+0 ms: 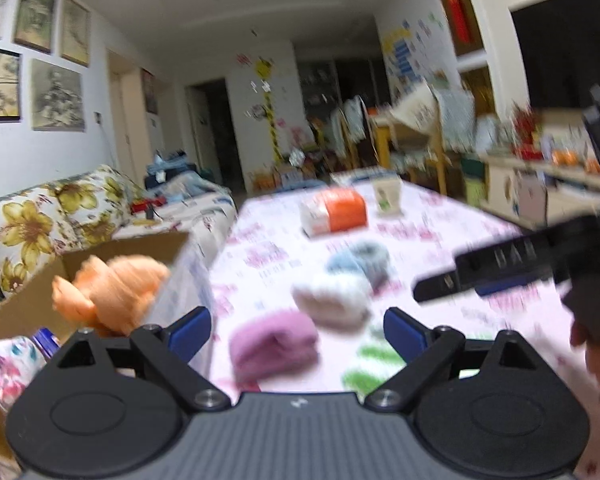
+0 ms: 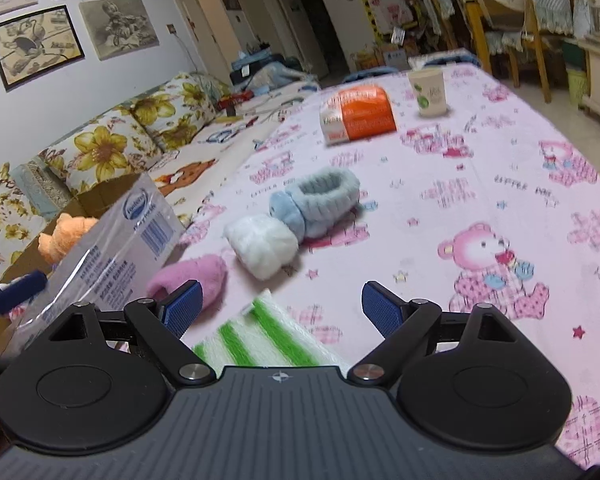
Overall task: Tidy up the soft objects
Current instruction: 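Grasp the green-white striped cloth with the right gripper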
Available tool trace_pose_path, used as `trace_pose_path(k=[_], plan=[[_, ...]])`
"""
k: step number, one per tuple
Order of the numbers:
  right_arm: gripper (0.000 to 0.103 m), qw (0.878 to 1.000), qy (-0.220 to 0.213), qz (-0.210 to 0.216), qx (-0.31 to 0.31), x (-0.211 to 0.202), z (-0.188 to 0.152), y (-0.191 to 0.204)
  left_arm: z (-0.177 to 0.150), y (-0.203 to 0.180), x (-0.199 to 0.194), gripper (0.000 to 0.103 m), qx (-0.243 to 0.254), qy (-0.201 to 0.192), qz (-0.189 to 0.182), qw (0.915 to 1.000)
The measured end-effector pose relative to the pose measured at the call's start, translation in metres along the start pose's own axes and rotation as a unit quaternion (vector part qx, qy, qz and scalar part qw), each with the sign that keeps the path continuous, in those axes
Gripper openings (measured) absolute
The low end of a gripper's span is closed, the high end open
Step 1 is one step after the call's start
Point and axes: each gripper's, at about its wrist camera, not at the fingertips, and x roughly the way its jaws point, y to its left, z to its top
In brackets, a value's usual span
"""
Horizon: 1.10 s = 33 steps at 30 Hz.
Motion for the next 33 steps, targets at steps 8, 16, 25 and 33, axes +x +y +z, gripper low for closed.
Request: trace_pose_path(k=[8,16,25,33], plan=[[0.103,0.999,0.043,0.023,0.007,0.011,-0.005,-0.004,-0.02,-0.026,0.02,0.093,0.055,0.076,0.007,0.9955],[0.103,0.995,0.079,0.051,0.017,0.021,-0.009,-0.005,-0.031,-0.037,0.034,0.093,0.07,0.102,0.021,0.9921],[0.103,0.991,0.095,0.088,0.038,0.014,-0.009,-0.019,-0.027,-0.041,0.048,0.093,0.068,0.106,0.048,0.9909],[0.094,0.975,0.107,0.169,0.099,0.016,-0.012,-0.023,-0.023,-0.048,0.052,0.093,0.08,0.107,0.042,0.9901]])
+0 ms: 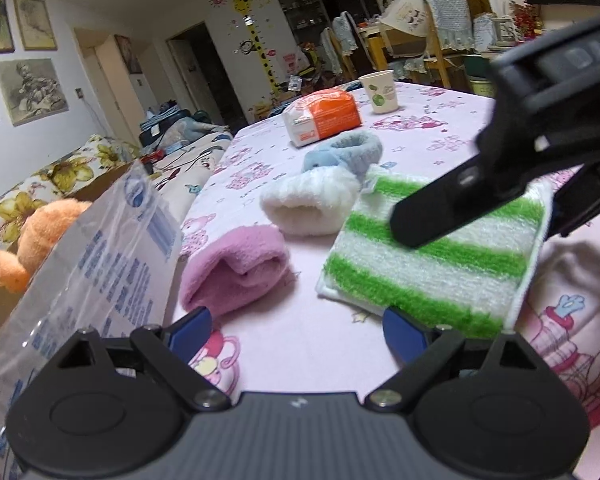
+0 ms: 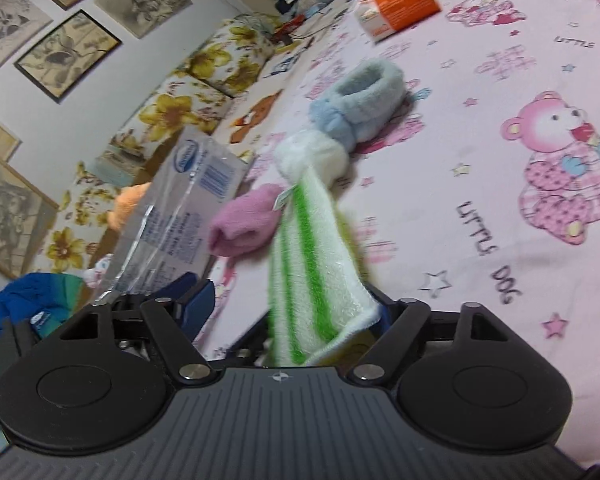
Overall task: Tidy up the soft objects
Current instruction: 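Grasp the green-white striped cloth with the right gripper, then grasp the white fluffy sock with the left gripper while the right holds the striped cloth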
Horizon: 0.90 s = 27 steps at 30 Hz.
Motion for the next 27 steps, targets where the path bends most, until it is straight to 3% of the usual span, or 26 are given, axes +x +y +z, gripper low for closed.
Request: trace_pose_path(k=[9,11,13,15,21,27], plan=[[0.082,0.999,-0.029,-0.032,0.008,0.014,0.0,-0.001,0.005,-0.003,0.0,0.092,0.005,-0.014,-0.019,0.9997],[0.065,0.999,-0.035,-0.038,0.004,0.014,0.002,-0.001,0.006,-0.004,-0.001,0.092,0.008,-0.018,-0.021,0.9996],[0.042,0.998,-0.038,-0.049,0.0,0.014,0.003,-0.002,0.01,-0.003,0.0,0.092,0.011,-0.022,-0.02,0.9995],[0.036,0.997,-0.047,-0.056,0.001,0.011,0.005,-0.005,0.013,-0.001,0.001,0.092,0.006,-0.026,-0.019,0.9994],[0.027,0.991,-0.093,-0.089,-0.025,-0.012,0.009,-0.004,0.022,0.003,0.003,0.092,-0.012,-0.039,-0.015,0.9991],[0.027,0.974,-0.151,-0.144,-0.091,-0.041,0.015,0.0,0.035,0.004,0.017,0.092,-0.029,-0.051,-0.02,0.9981]])
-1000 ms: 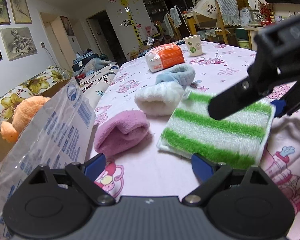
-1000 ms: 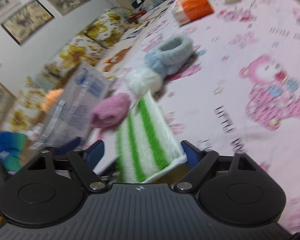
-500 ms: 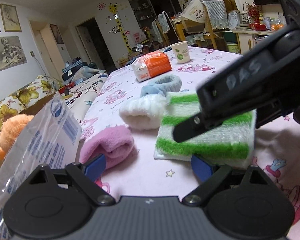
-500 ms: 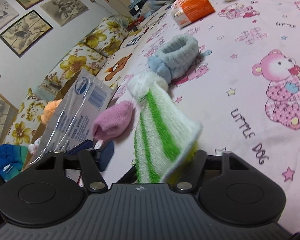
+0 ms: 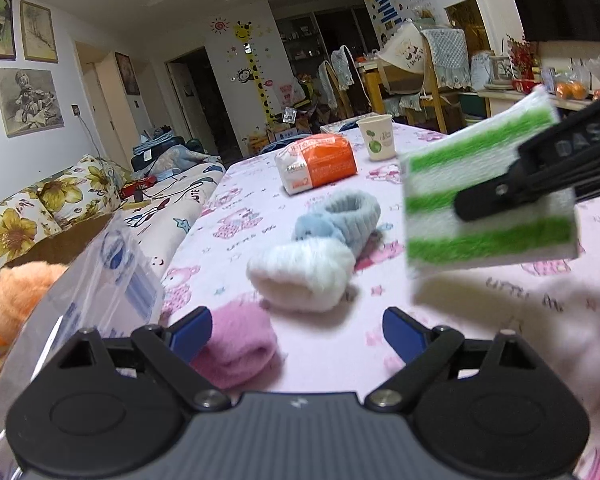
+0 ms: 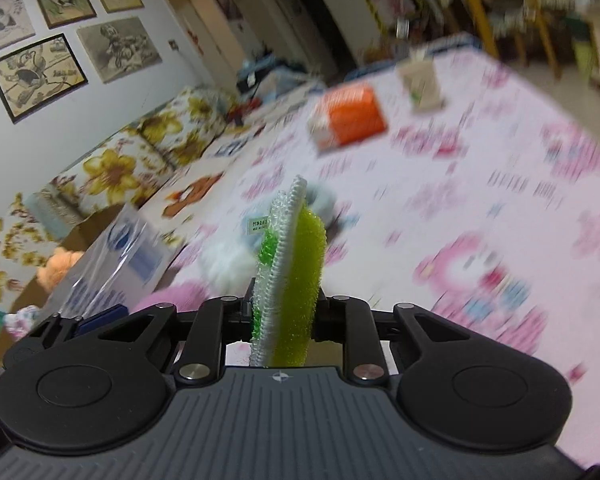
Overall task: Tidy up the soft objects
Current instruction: 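Grasp the white fluffy sock with the left gripper while the right holds the striped cloth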
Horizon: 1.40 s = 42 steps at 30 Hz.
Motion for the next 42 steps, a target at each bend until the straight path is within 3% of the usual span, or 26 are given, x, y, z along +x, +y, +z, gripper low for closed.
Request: trace_pose_path(k=[6,11,15,20,25,28,33,37,42], plan=[[0.027,0.999,-0.001,-0.024,-0.032,-0.002,-0.001,-0.008,0.018,-0.002,0.027,0.092,-0.001,-0.01,0.001,0.9999],[0.027,0.999,0.015,-0.031,-0.037,0.005,-0.004,-0.009,0.022,-0.002,0.056,0.092,0.002,0.022,-0.003,0.9998],[0.029,0.999,0.027,-0.031,-0.031,0.008,-0.005,-0.008,0.024,0.005,0.074,0.093,-0.023,0.05,-0.008,0.9985],[0.036,0.999,0.033,-0.03,-0.012,0.006,-0.006,-0.007,0.025,0.009,0.089,0.097,-0.036,0.069,-0.026,0.9966],[0.057,0.999,0.037,-0.03,0.005,0.006,-0.008,-0.008,0.024,0.01,0.099,0.097,-0.049,0.081,-0.036,0.9949],[0.06,0.999,0.036,-0.027,0.016,0.006,-0.008,-0.01,0.025,0.009,0.1,0.096,-0.05,0.078,-0.042,0.9948],[0.059,0.998,0.029,-0.022,0.043,0.008,-0.009,-0.013,0.027,0.011,0.1,0.076,-0.056,0.072,-0.043,0.9949],[0.045,0.998,0.023,-0.016,0.048,0.009,-0.01,-0.011,0.026,0.015,0.097,0.064,-0.063,0.065,-0.045,0.9949],[0.036,0.999,0.022,-0.018,0.034,0.009,-0.011,-0.006,0.027,0.019,0.089,0.04,-0.071,0.052,-0.041,0.9953]])
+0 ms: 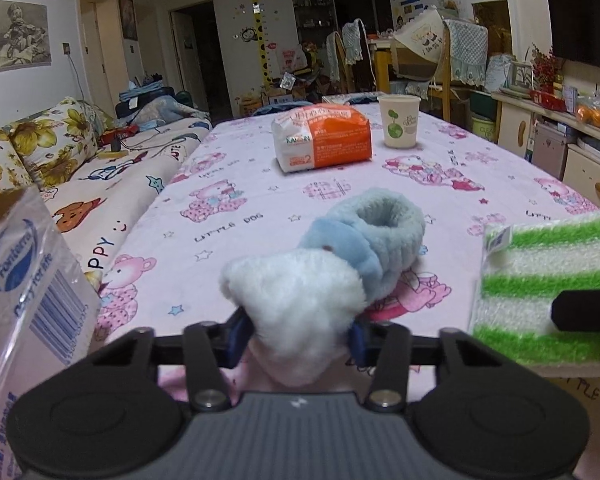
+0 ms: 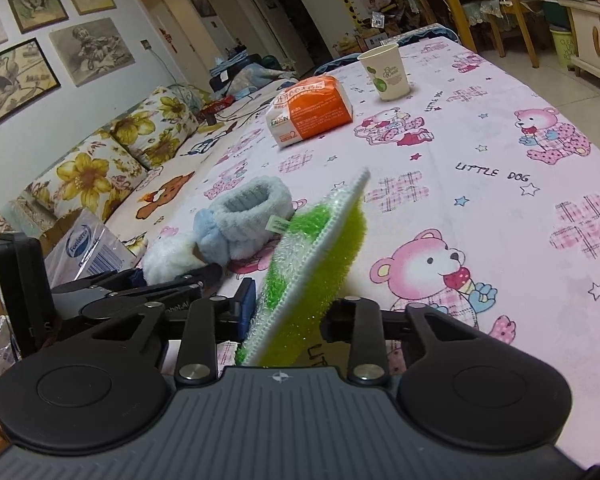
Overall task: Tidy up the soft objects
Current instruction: 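Grasp the white fluffy sock with the left gripper while the right holds the striped cloth, then carry the white sock and striped cloth over the cardboard box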
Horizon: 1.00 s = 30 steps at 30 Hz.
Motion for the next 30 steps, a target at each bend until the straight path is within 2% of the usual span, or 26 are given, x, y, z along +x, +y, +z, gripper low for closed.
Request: trace_pose_path(k=[2,6,20,30], plan=[[0.035,1.0,-0.001,-0.001,-0.005,0.0,0.001,0.0,0.001,0.003,-0.004,0.034,-0.008,-0.005,-0.001,1.0],[0.032,0.999,-0.008,-0.003,-0.031,-0.002,0.001,0.006,-0.001,0.007,-0.012,0.03,-0.018,-0.007,-0.001,0.9998],[0.031,0.998,-0.024,-0.01,-0.064,-0.003,0.004,0.014,-0.005,0.017,-0.051,0.03,-0.042,-0.034,-0.021,0.9983],[0.031,0.995,-0.041,-0.009,-0.09,-0.006,0.006,0.024,-0.003,0.023,-0.083,0.03,-0.085,-0.058,-0.031,0.9942]])
